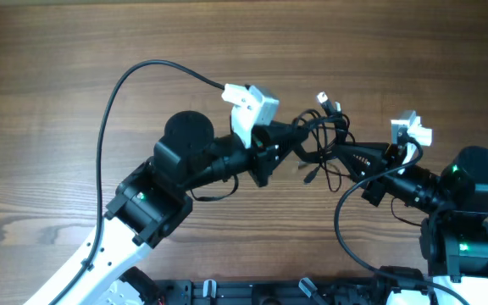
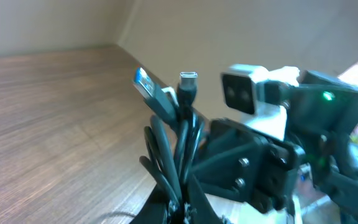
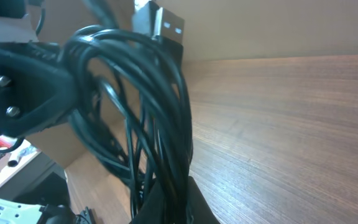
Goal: Untangle cables
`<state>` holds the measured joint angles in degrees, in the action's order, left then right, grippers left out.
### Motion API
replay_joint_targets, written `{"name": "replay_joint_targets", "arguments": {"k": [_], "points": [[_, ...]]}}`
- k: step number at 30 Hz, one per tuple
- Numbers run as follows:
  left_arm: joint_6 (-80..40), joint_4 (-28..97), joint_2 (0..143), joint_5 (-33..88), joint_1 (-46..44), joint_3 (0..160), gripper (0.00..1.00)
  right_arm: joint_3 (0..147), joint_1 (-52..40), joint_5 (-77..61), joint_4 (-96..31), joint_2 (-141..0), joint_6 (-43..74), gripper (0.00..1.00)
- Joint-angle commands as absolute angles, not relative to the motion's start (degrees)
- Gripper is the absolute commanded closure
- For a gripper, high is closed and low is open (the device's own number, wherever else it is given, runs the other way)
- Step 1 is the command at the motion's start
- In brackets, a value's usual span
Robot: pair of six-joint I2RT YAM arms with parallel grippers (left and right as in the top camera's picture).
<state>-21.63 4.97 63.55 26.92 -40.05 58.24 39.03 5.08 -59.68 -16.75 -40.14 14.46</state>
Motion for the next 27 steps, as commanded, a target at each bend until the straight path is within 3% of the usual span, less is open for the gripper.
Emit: {"name": "replay_joint_targets", "arguments": {"k": [1,18,27], "points": [[-27.3,3.3,63.5,18.0,-40.0,59.3,0.96,39.0,5.3,-63.4,-16.6,-39.5,11.7,0.96],[-40.1,2.4,63.6,2.7,-40.0,59.3,0.96,39.0,5.3,-76.6,-15.8,-39.5,2.9,0.96],[-47.2,3.7,63.6,-3.1,-40.0,59.3,0.96,39.0,5.3,-76.6,-15.9,-39.5,3.0,0.96]]}}
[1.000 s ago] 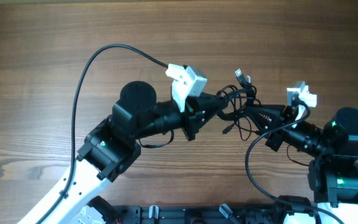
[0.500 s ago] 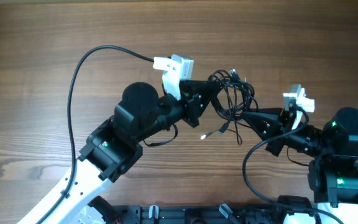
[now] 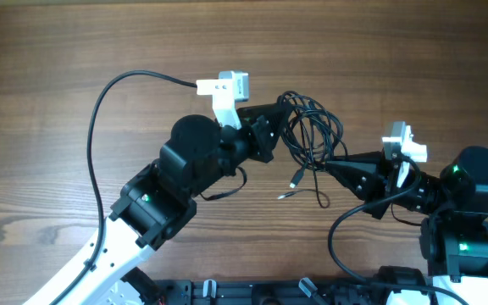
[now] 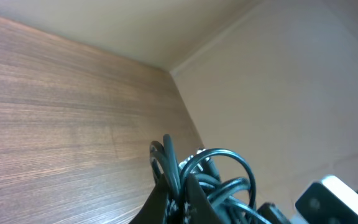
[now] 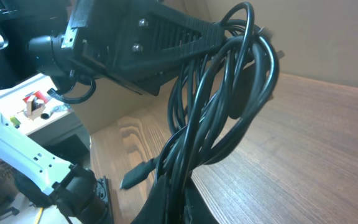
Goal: Untangle cables
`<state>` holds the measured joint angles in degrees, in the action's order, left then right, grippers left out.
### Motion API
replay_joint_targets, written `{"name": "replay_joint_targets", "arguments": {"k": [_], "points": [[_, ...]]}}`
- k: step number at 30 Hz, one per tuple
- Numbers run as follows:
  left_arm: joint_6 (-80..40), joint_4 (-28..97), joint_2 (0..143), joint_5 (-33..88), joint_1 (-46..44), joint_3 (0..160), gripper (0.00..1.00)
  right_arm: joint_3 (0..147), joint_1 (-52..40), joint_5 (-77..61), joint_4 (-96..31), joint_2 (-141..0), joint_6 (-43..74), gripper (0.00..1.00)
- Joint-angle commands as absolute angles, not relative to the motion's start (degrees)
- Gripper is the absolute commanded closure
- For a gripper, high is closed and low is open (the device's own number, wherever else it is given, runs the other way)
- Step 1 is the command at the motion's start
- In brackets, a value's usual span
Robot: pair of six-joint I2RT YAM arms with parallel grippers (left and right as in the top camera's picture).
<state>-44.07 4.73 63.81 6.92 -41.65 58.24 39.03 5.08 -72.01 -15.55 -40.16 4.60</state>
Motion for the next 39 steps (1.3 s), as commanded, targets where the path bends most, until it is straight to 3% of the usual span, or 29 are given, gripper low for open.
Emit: {"name": "replay_joint_targets", "arguments": {"k": [1,2,3,4,5,6,7,8,17,26,39], "points": [[-47.2,3.7,63.6,-3.1,-40.0,59.3,0.96,39.0,5.3,-76.6,-15.8,-39.5,3.0,0.96],[-47.2,3.7,63.6,-3.1,-40.0,59.3,0.96,39.0,5.3,-76.5,-15.8,-39.5,3.0,0.96],[-47.2,3.7,63.6,-3.0,-40.0,59.3,0.96,39.0,5.3,-76.3,-15.8,-39.5,3.0,0.89],[-47.1,3.7,63.6,-2.7,-40.0,59.3,0.96,39.0,5.3,-75.2,-15.8,-39.5,3.1,0.67],[-46.7,3.7,63.6,-2.0,-40.0,59.3,0.96,39.0,5.3,-73.8,-15.8,-39.5,3.8,0.38],[-46.4,3.7,63.6,-1.2,-40.0,59.3,0.96,39.0,5.3,-71.9,-15.9,-39.5,5.4,0.19],[-44.9,3.7,63.6,0.1,-40.0,59.3,0.96,39.0,5.3,-70.2,-15.9,-39.5,6.9,0.06],[-42.9,3.6,63.6,1.7,-40.0,59.3,0.96,39.0,5.3,-66.7,-15.9,-39.5,9.8,0.0],[-39.1,3.9,63.5,5.6,-40.0,59.3,0.96,39.0,5.3,-59.6,-16.3,-39.5,14.2,0.01],[-33.2,4.4,63.6,5.8,-40.0,59.3,0.96,39.0,5.3,-72.8,-10.6,-39.5,13.6,0.03],[-33.4,2.9,63.7,14.3,-40.0,59.3,0.96,39.0,5.3,-73.2,-10.1,-41.5,13.5,0.03]]}}
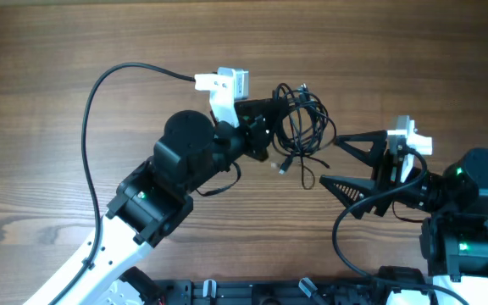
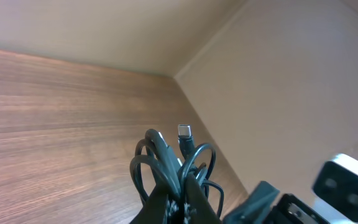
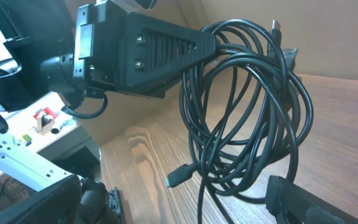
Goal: Untangle cables
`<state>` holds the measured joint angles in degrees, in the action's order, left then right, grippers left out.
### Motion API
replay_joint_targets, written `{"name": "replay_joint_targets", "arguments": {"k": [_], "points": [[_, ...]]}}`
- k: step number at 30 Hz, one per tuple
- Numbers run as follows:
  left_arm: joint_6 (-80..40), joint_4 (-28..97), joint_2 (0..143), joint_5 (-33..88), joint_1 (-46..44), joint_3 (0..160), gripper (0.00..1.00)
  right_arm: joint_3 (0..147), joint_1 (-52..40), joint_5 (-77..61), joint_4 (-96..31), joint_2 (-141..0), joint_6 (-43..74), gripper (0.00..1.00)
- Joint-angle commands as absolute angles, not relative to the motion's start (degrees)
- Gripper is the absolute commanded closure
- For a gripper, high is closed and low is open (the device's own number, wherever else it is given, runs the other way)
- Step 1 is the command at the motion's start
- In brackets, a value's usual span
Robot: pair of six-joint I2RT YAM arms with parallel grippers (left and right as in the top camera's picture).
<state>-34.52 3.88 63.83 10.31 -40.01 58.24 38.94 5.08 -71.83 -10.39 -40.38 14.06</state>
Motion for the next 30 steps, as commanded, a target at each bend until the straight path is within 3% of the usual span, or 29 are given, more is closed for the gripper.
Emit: {"name": "replay_joint_targets", "arguments": {"k": [1,13,16,19,22,25,30], "points": [[-33.4,2.7,63.7,14.6,-40.0,59.3,0.96,39.0,5.3,-73.2,-10.1,-42.0,13.5,0.04],[-33.4,-1.0,66.5,14.8,-44.7,59.3,0.96,39.0,5.3,-75.1,-9.7,-47.8,13.5,0.14],[-33.4,-2.0,67.5,14.7,-44.9,59.3,0.96,39.0,5.3,-75.1,-9.7,-47.8,13.5,0.31],[-33.4,-2.7,67.9,13.9,-44.9,59.3,0.96,39.0,5.3,-75.1,-9.8,-47.8,12.9,0.57],[-33.4,-2.6,67.9,11.3,-44.9,59.3,0.96,39.0,5.3,-75.1,-9.9,-47.8,12.0,0.68],[-33.4,-2.7,67.9,7.8,-44.9,59.3,0.96,39.0,5.3,-75.1,-10.0,-47.8,12.0,0.96],[-33.5,-2.7,67.9,1.7,-44.9,59.3,0.96,39.0,5.3,-76.3,-9.9,-47.8,11.9,0.96]]}}
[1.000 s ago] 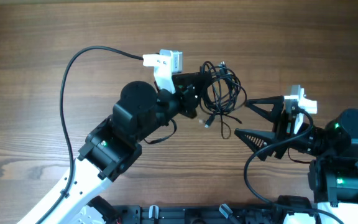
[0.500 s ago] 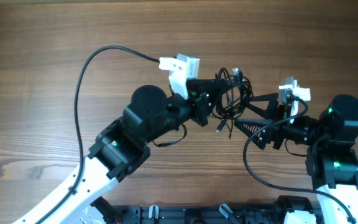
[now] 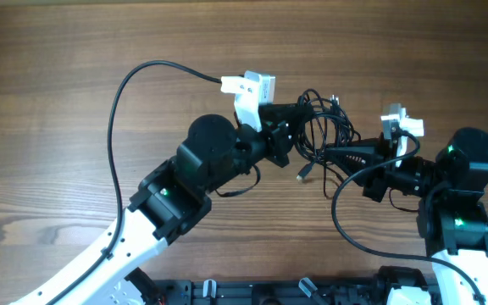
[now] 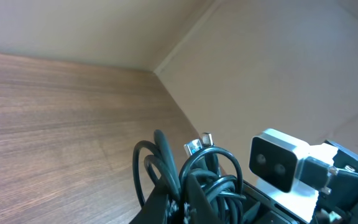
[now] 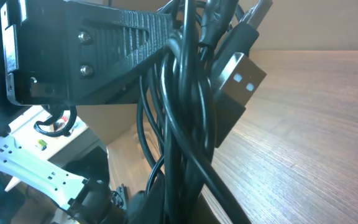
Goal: Untangle cables
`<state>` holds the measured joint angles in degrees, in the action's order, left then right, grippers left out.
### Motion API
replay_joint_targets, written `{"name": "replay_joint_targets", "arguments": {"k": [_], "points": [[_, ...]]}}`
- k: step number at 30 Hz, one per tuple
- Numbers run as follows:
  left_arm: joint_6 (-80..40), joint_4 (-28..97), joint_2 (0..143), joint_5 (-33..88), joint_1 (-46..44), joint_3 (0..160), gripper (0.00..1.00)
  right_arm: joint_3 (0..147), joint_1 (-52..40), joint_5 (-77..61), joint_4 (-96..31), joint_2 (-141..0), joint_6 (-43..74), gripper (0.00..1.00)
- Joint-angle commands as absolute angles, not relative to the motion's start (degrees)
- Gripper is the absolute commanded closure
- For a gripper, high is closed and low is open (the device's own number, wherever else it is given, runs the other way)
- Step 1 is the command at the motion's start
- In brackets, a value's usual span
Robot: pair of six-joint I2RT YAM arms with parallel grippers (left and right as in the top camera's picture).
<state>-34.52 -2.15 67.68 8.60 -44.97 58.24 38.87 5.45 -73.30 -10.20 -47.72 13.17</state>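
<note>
A tangle of black cables [image 3: 327, 129] hangs between my two arms above the table. My left gripper [image 3: 297, 129] is shut on the bundle's left side. From the right, my right gripper [image 3: 335, 156] is shut on its lower loops. The left wrist view shows coils [image 4: 213, 177] rising out of the left gripper [image 4: 180, 200], with a silver plug [image 4: 194, 147] on top. In the right wrist view, strands [image 5: 180, 124] run up from the right gripper [image 5: 176, 208] past a USB-A plug [image 5: 238, 78] and the left fingers [image 5: 92, 50]. One loose plug end [image 3: 305, 174] dangles below.
The brown wooden table [image 3: 58, 85] spreads out on all sides. The left wrist camera's own lead [image 3: 130, 85] arcs over the left half. The right arm's lead [image 3: 339, 222] loops near the front. A black rail [image 3: 252, 292] lines the front edge.
My right gripper, which stood open and apart from the bundle, has moved in and shut on it. The left arm has carried the bundle a little to the right.
At first both grippers were shut on the tangle, close together. Then the arms stood further apart with the loops stretched between them. After that the right gripper was open and clear, the bundle hanging from the left alone. Now both grip it again.
</note>
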Motion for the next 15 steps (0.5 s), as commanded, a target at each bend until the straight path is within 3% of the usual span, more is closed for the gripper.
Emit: {"name": "replay_joint_targets", "arguments": {"k": [1,15], "points": [[-33.7,-2.7,67.9,0.0,-44.9,59.3,0.96,39.0,5.3,-76.9,-9.8,-47.8,11.9,0.96],[-41.2,-2.8,68.4,-11.9,-44.8,59.3,0.96,39.0,5.3,-86.2,-7.5,-47.8,8.9,0.96]]}}
